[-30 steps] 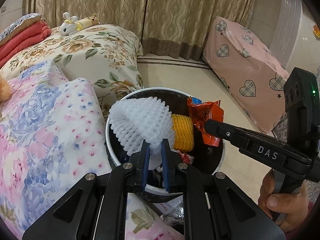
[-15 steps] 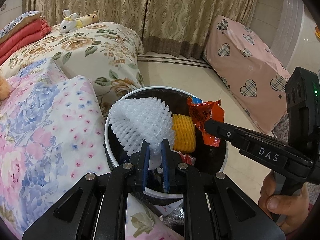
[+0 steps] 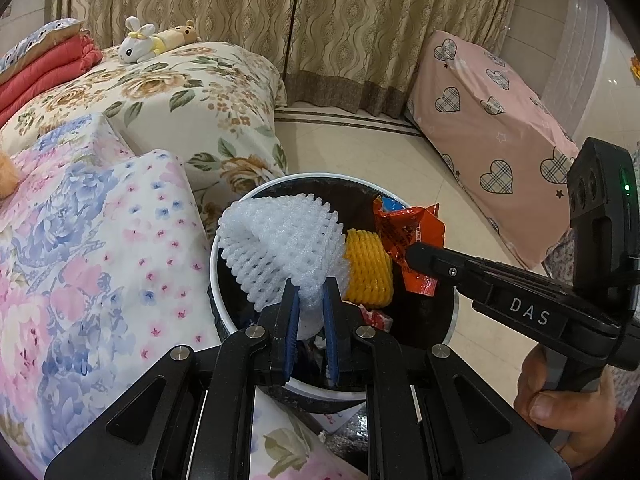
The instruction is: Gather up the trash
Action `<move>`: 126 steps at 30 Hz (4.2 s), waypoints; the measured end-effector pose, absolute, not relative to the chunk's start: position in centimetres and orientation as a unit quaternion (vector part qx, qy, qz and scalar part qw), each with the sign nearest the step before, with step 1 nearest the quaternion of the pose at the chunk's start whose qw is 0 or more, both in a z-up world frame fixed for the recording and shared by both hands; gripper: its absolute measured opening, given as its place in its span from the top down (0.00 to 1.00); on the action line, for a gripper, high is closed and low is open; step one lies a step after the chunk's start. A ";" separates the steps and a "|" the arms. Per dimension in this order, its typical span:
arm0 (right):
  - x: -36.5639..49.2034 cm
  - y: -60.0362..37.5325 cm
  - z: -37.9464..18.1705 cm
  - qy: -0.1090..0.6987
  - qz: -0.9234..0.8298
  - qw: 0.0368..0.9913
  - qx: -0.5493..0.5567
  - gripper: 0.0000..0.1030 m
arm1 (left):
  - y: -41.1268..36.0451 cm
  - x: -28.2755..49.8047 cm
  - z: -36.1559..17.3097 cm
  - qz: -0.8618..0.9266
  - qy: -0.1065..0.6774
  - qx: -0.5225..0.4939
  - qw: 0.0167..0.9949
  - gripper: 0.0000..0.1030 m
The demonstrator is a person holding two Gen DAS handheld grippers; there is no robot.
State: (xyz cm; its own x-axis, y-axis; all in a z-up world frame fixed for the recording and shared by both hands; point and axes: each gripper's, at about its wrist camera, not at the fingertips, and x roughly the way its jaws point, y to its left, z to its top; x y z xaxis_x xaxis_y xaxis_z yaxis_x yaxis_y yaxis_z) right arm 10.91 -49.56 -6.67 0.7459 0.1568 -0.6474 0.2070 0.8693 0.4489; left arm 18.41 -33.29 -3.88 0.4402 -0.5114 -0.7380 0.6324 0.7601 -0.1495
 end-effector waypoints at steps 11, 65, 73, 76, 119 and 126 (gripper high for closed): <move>11.5 -49.8 -6.8 0.368 -0.015 0.893 0.260 0.74 | -33.2 18.7 -4.0 -0.342 0.416 0.068 0.840 0.83; 0.1 -26.3 -1.9 0.161 0.042 0.984 0.061 0.02 | -4.3 0.0 -1.5 -0.013 0.174 0.009 0.985 0.00; 0.4 -25.6 -3.2 0.180 0.057 0.980 0.066 0.02 | -4.5 -0.1 -2.0 -0.006 0.176 0.016 0.984 0.00; 0.3 -25.5 -3.3 0.179 0.060 0.980 0.069 0.02 | -4.7 -0.1 -1.9 -0.001 0.173 0.022 0.985 0.00; 0.4 -25.4 -3.5 0.184 0.060 0.977 0.088 0.02 | -4.5 -0.3 -2.0 -0.012 0.178 0.021 0.984 0.00; 0.4 -25.3 -3.5 0.184 0.061 0.977 0.087 0.02 | -4.5 -0.4 -2.1 -0.018 0.179 0.020 0.983 0.00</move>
State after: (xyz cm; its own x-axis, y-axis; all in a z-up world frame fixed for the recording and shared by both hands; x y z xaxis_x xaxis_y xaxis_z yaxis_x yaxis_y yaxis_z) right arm 0.37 -25.34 -3.48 0.9246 0.1506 -0.3499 -0.0862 0.9774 0.1930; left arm -0.36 -4.52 -2.05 0.9352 -0.0289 -0.3529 0.0433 0.9985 0.0331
